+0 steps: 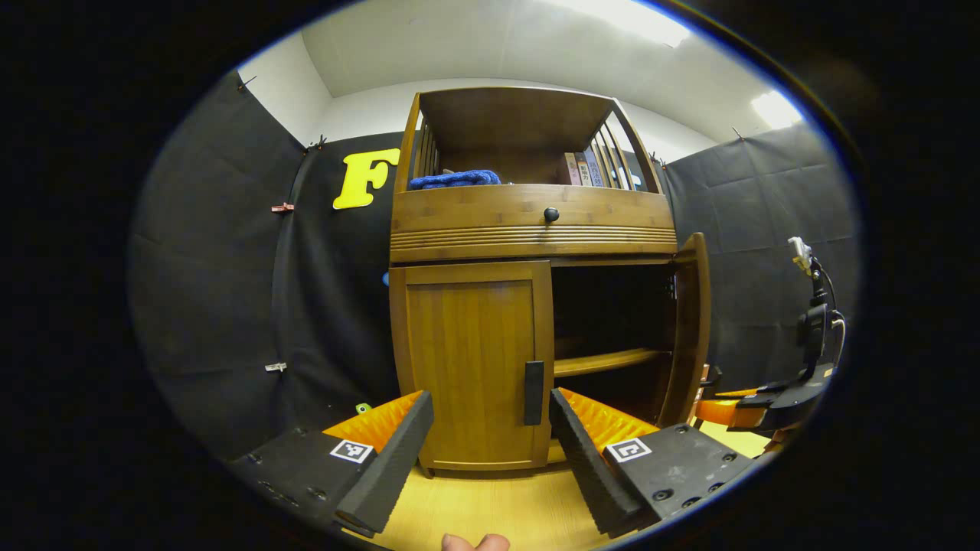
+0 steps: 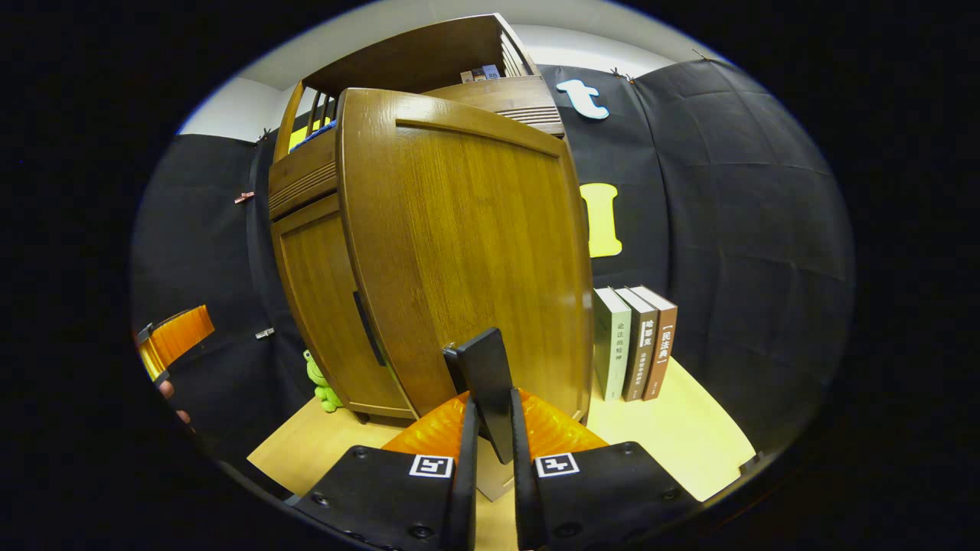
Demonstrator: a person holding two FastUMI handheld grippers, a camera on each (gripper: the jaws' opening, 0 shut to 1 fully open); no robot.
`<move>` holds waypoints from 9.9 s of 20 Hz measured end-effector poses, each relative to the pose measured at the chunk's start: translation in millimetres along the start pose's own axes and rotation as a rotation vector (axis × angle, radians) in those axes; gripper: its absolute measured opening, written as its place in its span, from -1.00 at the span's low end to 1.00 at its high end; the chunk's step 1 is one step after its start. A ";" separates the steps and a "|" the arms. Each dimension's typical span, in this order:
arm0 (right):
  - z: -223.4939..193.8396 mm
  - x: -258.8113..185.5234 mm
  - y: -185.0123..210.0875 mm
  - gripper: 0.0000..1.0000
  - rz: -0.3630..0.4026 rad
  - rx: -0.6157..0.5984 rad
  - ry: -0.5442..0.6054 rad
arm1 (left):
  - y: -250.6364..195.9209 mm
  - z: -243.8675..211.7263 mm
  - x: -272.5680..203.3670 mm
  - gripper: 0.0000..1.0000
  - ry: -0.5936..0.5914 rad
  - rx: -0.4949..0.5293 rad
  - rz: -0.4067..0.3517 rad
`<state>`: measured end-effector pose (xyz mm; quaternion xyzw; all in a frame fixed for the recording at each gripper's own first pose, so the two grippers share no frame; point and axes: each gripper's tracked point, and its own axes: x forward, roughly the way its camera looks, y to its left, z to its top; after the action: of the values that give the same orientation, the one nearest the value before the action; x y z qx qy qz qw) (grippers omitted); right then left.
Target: Open the right door of the double-door shoe cabinet with the right hand, and open the left door with the left hand.
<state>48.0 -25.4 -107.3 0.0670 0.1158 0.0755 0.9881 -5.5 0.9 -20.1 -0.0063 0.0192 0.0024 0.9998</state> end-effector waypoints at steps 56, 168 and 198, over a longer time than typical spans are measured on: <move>95.6 -101.3 -44.8 0.96 -0.127 0.016 -0.174 | -62.3 -100.1 240.1 0.53 0.113 0.030 0.055; 80.4 -91.6 25.4 1.00 -0.071 -0.123 -0.211 | -11.9 3.0 -23.4 1.00 -0.001 0.014 -0.036; 79.7 -96.0 21.0 0.93 -0.087 -0.132 -0.211 | -19.1 8.0 -24.9 0.86 -0.014 0.033 -0.062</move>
<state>-28.1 -29.8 -6.2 0.0044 0.0089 0.0326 0.9994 -30.0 -18.2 -11.0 0.0094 0.0123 -0.0287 0.9995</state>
